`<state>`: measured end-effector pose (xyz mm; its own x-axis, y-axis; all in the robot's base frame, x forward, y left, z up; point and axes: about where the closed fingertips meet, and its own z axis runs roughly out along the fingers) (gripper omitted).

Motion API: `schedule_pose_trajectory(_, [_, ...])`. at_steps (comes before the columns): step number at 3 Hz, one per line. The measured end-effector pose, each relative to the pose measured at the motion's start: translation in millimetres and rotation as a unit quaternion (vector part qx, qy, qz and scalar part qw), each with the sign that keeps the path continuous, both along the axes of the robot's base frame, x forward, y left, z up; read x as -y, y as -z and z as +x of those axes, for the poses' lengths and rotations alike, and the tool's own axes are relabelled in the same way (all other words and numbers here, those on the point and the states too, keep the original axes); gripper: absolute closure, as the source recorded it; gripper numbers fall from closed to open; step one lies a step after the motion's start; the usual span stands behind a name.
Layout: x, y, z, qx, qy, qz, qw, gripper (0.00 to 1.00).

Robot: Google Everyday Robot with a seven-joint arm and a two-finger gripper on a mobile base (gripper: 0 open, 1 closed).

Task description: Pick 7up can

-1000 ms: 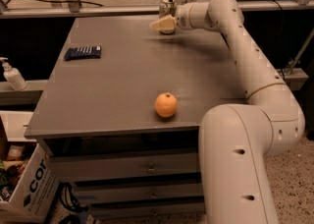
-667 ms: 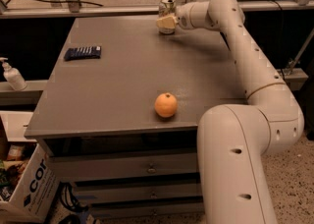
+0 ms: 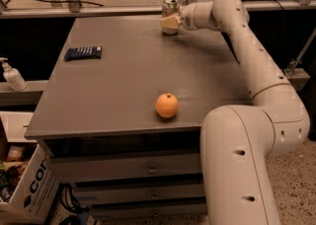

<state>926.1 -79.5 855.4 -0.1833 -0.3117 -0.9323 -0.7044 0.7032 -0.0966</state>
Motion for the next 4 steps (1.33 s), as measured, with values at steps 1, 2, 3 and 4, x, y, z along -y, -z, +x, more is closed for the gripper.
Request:
schedule_pose_trajectory(1, [2.1,-11.0,-15.5,-0.002,-0.017,0.012,0.9998,1.0])
schedule_pose_trajectory(2, [2.6,-37.9,-43.1,0.009,-0.046,0.025,0.9986,1.0])
schedule_pose_trajectory(3, [5.0,-72.4,-78.2,0.032,-0.075,0.042,0.9958,1.0])
schedule_pose_trajectory(4, [4.2,-94.8,-115.9,0.035,-0.1,0.068,0.9921,1.0])
